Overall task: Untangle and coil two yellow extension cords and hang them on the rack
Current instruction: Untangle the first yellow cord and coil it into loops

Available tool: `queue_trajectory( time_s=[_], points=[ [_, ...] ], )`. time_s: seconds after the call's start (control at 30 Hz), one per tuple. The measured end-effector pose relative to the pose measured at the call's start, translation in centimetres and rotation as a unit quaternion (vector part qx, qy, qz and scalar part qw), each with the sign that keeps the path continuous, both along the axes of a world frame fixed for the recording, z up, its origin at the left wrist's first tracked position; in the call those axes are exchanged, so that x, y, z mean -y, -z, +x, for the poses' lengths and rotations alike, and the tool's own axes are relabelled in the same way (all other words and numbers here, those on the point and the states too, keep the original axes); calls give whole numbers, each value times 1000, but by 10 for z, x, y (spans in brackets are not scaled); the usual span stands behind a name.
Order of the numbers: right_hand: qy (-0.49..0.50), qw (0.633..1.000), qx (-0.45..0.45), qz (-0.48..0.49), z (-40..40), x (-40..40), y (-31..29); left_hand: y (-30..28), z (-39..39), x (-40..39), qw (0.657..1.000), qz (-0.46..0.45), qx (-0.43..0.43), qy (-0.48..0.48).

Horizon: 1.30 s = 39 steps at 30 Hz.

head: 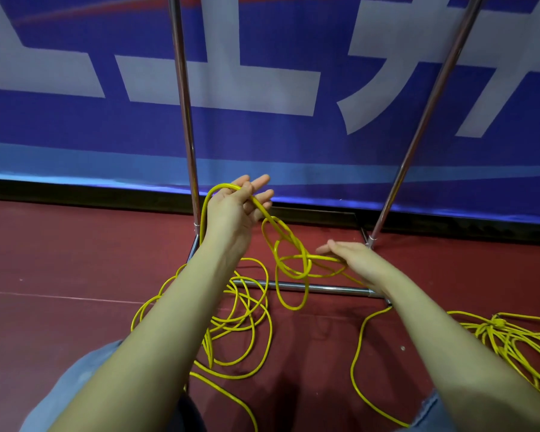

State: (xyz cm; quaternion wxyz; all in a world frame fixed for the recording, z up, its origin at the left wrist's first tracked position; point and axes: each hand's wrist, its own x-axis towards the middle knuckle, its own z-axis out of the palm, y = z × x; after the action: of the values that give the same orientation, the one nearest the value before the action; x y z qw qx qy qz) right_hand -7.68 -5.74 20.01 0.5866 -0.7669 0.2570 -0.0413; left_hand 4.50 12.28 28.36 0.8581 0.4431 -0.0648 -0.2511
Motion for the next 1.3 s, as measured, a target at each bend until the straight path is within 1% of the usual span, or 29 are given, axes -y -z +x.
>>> queue_trajectory(
  time_s=[0.1, 0.2, 0.33, 0.47, 0.53, 0.6, 0.77, 1.0, 1.07, 1.2, 1.3],
  points=[
    [-28, 998, -38, 38, -5, 1, 9, 4, 3, 1, 1000, -10, -16, 1],
    [-39, 996, -74, 24, -5, 2, 18, 8, 3, 2, 999, -29, -36, 7],
    [-58, 996, -61, 2, -2, 2, 23, 7, 0, 4, 997, -52, -57, 13],
    [-77, 991, -78, 71, 0, 0, 29, 4, 2, 1, 995, -67, -78, 10],
    [-59, 991, -60, 105, 0, 1, 31, 5, 4, 1, 995, -65, -81, 2],
    [-20, 991, -39, 123, -3, 4, 34, 7, 5, 2, 995, -65, -79, -4],
    [64, 991, -18, 117, -6, 16, 37, 16, 10, 5, 997, -38, -61, -18],
    [160, 961, -7, 224, -19, 30, 33, 29, 7, 16, 997, -11, -68, 16],
    [177, 954, 4, 244, -26, 25, 27, 30, 5, 18, 997, -7, -69, 18],
    [172, 959, 21, 223, -31, 9, 11, 35, 5, 22, 998, -7, -69, 14],
    [168, 962, 16, 215, -33, 3, 5, 40, 4, 25, 997, -4, -77, 18]
  ],
)
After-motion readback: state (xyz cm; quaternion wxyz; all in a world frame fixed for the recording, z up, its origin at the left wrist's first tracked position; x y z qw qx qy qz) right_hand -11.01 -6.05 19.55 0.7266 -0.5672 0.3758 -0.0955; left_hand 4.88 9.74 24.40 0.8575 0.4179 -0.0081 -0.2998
